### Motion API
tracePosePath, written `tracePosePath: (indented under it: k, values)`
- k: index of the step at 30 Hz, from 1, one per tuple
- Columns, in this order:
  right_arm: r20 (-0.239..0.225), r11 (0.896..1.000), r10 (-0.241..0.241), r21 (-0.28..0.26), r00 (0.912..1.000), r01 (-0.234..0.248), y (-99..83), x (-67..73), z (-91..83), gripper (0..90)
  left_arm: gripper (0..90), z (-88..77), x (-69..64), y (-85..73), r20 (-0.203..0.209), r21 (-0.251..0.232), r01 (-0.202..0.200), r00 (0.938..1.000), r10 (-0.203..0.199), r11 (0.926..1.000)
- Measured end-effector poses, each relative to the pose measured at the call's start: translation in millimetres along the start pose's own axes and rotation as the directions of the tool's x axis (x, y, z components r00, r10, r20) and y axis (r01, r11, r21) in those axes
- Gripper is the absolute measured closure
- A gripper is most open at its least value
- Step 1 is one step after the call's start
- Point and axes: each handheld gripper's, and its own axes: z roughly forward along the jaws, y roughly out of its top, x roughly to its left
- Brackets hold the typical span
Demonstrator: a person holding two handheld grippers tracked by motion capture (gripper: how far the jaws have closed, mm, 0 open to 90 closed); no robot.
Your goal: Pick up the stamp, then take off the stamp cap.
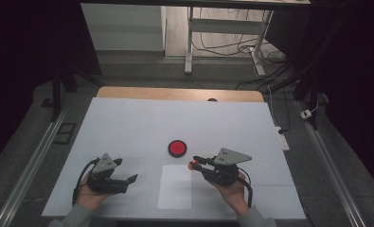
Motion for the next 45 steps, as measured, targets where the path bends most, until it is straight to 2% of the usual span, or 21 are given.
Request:
tracePosePath:
  k: [12, 28, 36, 40, 43, 45]
  values:
    - [-0.058, 1.000, -0.021, 0.015, 0.9981, 0.022, 3.9, 17.5, 22.7, 71.9, 15.9, 0.1, 0.0, 0.0, 0.002, -0.007, 0.014, 0.9999, -0.014, 0.9999]
    - [-0.058, 1.000, -0.001, -0.007, 0.9983, 0.001, 5.9, 17.5, 20.0, 71.9, 15.8, -2.4, -2.4, 2.4, 0.007, -0.031, 0.024, 0.9997, -0.024, 0.9992]
    - [-0.053, 1.000, 0.001, -0.007, 0.9986, -0.001, 6.0, 15.3, 19.9, 72.0, 15.6, 0.6, -4.8, 6.1, 0.006, -0.041, 0.016, 0.9999, -0.016, 0.9990]
    - [-0.051, 1.000, -0.004, -0.006, 0.9987, 0.003, 5.9, 15.5, 20.3, 71.9, 15.4, 0.2, -10.8, 11.0, -0.047, -0.056, -0.022, 0.9987, 0.019, 0.9982]
    - [-0.052, 1.000, -0.006, -0.006, 0.9986, 0.005, 6.0, 16.0, 20.4, 71.9, 14.9, 1.0, -14.7, 15.1, -0.049, -0.067, -0.034, 0.9983, 0.030, 0.9972]
    - [-0.052, 1.000, -0.005, -0.006, 0.9987, 0.005, 6.1, 15.8, 20.2, 71.9, 15.0, 2.1, -16.8, 17.6, -0.035, -0.072, -0.042, 0.9986, 0.039, 0.9965]
